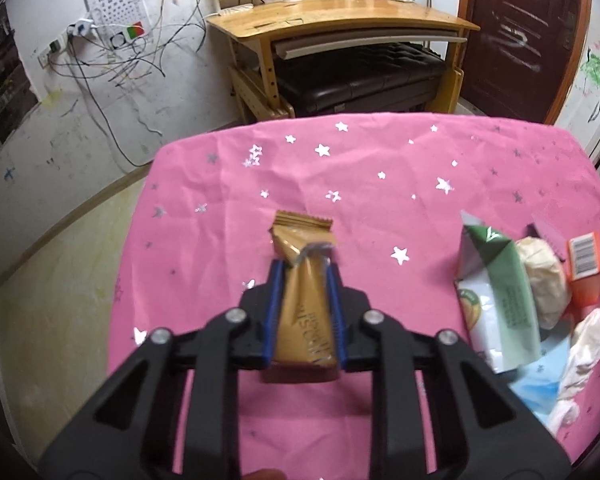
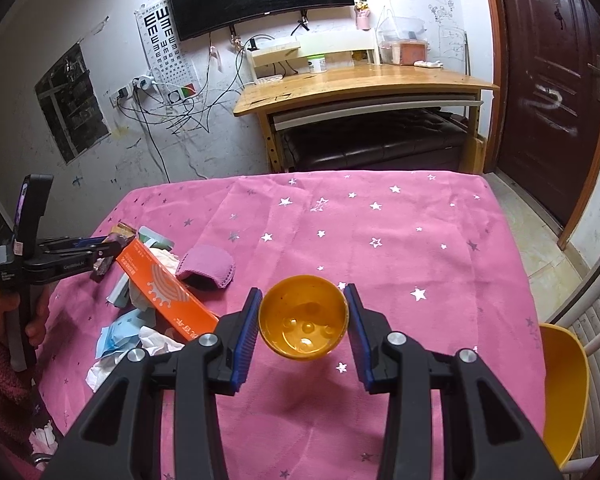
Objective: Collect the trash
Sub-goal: 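Carry the wrapper and yellow cup over the yellow bin and release both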
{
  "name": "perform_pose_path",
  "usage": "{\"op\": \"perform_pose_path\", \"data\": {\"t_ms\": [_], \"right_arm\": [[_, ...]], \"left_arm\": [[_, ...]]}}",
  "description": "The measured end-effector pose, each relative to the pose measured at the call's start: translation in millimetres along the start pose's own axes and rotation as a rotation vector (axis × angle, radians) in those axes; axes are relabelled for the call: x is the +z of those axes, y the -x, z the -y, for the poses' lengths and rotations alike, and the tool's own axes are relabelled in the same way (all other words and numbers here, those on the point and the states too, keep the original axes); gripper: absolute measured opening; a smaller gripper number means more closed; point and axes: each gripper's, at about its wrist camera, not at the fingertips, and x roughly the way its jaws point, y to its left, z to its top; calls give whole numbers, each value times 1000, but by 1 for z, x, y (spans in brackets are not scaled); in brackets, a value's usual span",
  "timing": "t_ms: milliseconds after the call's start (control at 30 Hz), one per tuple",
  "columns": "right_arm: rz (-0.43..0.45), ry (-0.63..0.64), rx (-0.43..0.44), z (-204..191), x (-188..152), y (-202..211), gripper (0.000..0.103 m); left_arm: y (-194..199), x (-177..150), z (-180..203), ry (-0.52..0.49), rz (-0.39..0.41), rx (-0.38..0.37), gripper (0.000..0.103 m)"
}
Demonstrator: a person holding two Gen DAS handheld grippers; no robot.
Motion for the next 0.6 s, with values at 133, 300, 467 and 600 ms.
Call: {"op": "perform_pose_path", "data": {"t_ms": [133, 300, 467, 600], "right_arm": [[11, -6, 3, 5, -1, 5, 35], [27, -24, 3, 13, -2, 11, 35], [56, -53, -12, 29, -5, 25, 35], [77, -83, -31, 46, -10, 39, 35]], "left_arm": [[15, 4, 3, -3, 30, 2, 18], [33, 8, 13, -13, 62, 2, 18], [66, 16, 35, -43, 128, -25, 18], [87, 23, 65, -88, 176, -71, 18]]}}
